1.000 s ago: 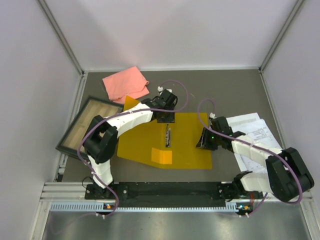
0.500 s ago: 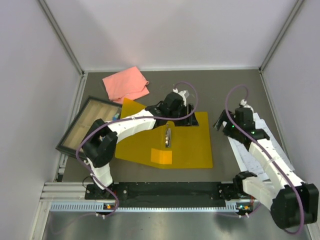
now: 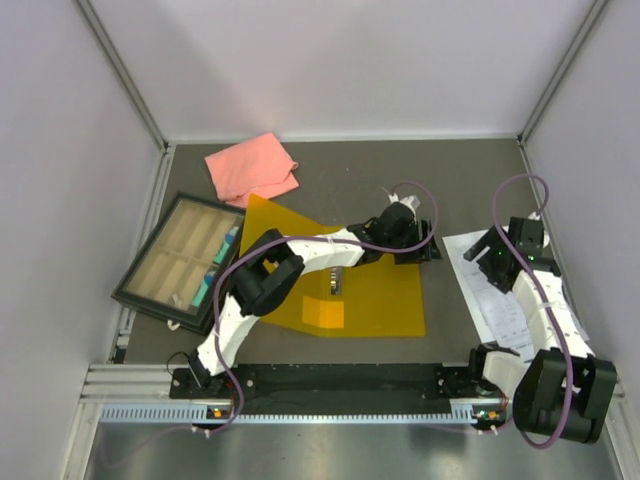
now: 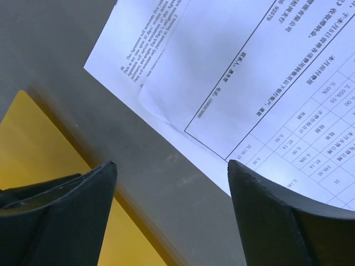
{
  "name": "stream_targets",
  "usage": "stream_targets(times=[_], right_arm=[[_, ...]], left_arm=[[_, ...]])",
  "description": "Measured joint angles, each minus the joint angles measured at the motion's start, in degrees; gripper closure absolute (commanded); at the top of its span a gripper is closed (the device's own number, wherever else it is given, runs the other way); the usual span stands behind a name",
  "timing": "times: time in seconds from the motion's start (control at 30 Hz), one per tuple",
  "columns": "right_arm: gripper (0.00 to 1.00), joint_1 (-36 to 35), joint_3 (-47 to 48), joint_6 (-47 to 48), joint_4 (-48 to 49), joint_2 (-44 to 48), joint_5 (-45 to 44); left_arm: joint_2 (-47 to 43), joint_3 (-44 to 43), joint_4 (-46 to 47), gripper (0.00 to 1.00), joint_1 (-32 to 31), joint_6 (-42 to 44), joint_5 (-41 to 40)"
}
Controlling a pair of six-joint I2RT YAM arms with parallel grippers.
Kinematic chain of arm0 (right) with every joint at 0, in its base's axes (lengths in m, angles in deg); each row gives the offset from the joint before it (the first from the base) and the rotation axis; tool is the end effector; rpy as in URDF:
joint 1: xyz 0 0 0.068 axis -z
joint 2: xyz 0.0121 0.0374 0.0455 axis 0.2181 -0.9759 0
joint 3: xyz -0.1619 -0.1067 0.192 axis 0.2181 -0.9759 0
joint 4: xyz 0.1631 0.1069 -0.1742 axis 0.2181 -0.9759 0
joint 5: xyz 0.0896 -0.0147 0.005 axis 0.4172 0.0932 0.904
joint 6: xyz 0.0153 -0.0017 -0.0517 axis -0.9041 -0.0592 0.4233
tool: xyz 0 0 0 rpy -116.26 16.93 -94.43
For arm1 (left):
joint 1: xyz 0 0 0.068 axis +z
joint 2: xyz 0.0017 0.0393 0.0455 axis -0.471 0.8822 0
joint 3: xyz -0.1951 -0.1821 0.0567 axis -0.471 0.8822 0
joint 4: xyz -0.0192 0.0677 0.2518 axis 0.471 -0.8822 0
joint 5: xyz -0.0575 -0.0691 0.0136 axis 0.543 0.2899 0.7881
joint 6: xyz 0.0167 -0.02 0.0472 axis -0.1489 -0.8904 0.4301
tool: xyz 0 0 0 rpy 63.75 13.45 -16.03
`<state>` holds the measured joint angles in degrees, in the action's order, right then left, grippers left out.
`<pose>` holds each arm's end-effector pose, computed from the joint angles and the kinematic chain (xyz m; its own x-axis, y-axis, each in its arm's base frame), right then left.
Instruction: Put the files into the folder
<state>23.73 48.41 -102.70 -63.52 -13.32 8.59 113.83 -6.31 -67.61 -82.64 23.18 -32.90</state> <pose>0.1984 -0.0388 0.2161 -0.5383 0.6937 -0.4785 0.6092 0.7127 0.3477 0.2852 -0.4141 0.1771 -0.9087 -0.0588 -0.4133 0.2966 0.6057 -0.7383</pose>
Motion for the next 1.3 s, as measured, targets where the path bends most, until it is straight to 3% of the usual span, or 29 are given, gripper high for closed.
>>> stream_targets(times=[0.23, 0.53, 0.67, 0.87, 1.3], right_arm=[[0.43, 0.94, -1.18, -1.75, 2.36, -0.87, -0.92], [0.46, 1.09, -2.75, -2.14, 5.84, -7.17, -0.79], [0.46, 2.08, -3.52, -2.08, 6.75, -7.45, -0.85], [0.46, 2.99, -3.54, -1.53, 8.31, -10.78, -0.72], [0.46, 3.02, -4.61, -0.09, 9.64, -11.67, -0.70]], left_arm=[[5.40, -6.75, 2.45, 0.41, -1.57, -5.22, -11.08], [14.58, -17.84, 3.08, 0.40, -3.50, -8.76, -20.26], [15.87, -18.91, 0.85, 0.40, -4.20, -9.42, -23.23], [17.29, -21.24, -1.66, 0.39, -4.37, -12.83, -23.52], [19.67, -22.80, 1.88, 0.36, -3.80, -22.82, -18.97]])
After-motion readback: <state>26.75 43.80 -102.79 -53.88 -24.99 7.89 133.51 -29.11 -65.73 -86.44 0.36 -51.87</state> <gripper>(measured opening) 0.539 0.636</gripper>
